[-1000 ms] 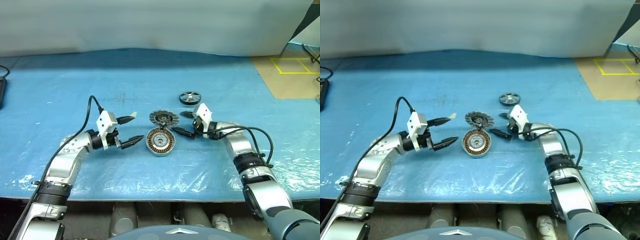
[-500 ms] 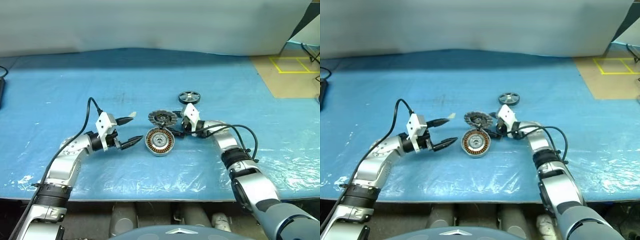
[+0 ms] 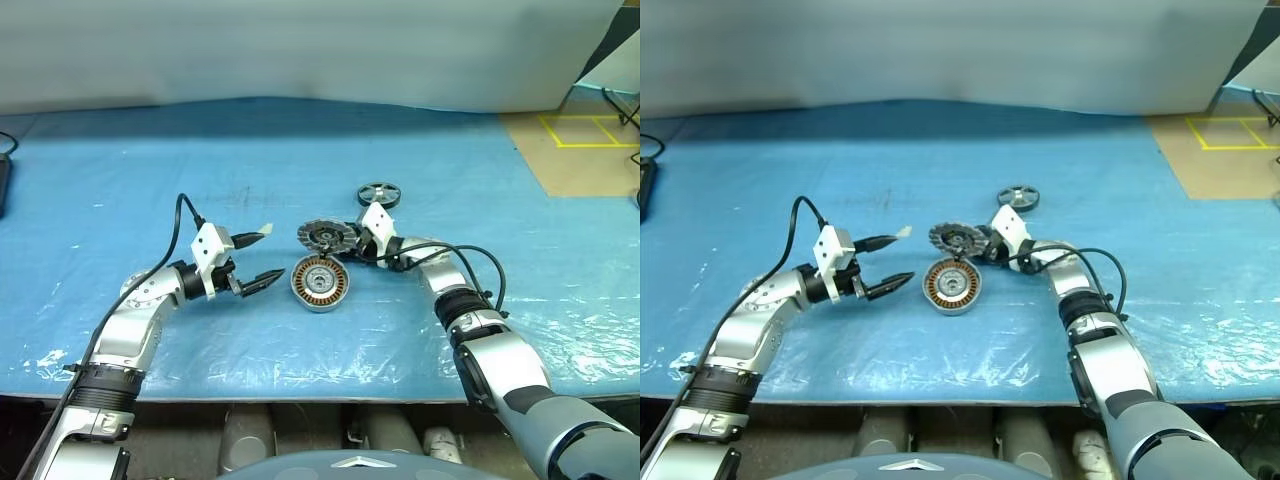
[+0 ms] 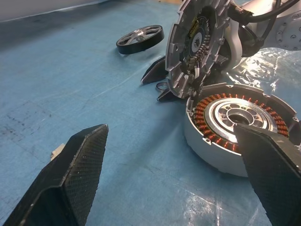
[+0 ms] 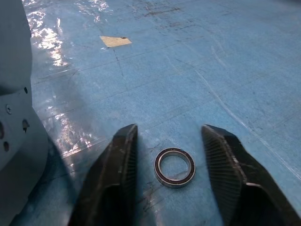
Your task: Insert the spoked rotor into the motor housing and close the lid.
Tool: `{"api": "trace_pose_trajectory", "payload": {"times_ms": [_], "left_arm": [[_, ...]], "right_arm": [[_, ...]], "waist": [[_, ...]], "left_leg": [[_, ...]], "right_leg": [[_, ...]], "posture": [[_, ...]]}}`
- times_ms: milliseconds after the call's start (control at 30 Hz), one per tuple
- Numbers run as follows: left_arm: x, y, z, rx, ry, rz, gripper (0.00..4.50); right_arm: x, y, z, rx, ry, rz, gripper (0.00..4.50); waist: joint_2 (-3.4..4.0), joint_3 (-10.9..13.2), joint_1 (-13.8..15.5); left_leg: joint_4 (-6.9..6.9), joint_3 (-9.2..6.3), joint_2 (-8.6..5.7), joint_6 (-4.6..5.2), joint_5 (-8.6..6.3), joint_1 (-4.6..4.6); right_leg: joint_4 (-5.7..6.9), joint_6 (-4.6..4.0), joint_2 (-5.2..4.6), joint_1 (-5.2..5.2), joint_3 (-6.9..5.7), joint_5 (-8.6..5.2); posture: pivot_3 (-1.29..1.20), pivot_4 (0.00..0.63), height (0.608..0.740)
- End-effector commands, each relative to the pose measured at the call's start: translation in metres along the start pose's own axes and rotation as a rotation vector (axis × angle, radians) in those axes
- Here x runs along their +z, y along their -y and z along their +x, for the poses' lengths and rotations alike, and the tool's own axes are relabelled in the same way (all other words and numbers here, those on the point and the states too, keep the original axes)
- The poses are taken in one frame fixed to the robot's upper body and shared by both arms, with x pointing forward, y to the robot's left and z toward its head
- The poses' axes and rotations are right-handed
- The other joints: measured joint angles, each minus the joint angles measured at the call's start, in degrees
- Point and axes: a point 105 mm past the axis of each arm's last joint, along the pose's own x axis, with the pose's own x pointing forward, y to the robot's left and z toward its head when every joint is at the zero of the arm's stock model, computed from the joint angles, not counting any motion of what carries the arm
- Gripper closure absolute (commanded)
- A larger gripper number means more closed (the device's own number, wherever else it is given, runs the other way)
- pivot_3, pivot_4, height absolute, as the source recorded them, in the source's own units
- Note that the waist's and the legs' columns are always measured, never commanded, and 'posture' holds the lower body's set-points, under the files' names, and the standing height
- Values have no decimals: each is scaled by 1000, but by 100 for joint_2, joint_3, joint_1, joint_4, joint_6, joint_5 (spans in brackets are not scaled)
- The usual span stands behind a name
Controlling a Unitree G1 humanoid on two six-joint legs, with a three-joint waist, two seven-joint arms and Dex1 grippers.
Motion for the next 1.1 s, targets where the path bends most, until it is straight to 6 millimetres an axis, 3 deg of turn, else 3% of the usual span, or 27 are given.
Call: {"api": "trace_pose_trajectory", "payload": {"times_ms": [33, 100, 433, 700, 1100], "left_arm": [[11, -4, -2, 16, 27, 49, 0], [11, -4, -2, 15, 28, 49, 0], [14, -2, 0, -10, 44, 43, 0], [10, 4, -1, -77, 42, 42, 0], [8, 9, 3, -121, 43, 45, 0]], "right_arm": [[-17, -1, -7, -8, -49, 32, 3466], [-19, -1, -10, -12, -52, 36, 3900], [-22, 14, -48, -62, -32, 43, 3893], [-11, 6, -81, -5, -41, -42, 3893], [11, -21, -84, 124, -33, -124, 3893]], "waist": [[0, 0, 3], [0, 0, 7], [0, -4, 73], [-1, -4, 37], [-1, -4, 27]], "left_leg": [[0, 0, 0, 1, 0, 0], [0, 1, 0, 1, 0, 1], [0, 1, -2, 6, 0, 6], [-7, 2, -2, 7, 0, -4], [-14, 6, -3, 7, 0, -2]], "right_leg": [[0, 0, 0, 1, 0, 0], [0, 0, 0, 1, 0, 0], [-12, 0, -5, 5, -1, 0], [-17, 1, -1, 5, -1, 0], [-20, 2, 0, -12, 2, 0]], "posture": [[0, 150, 740], [0, 150, 740], [0, 150, 740], [0, 150, 740], [0, 150, 740]]}}
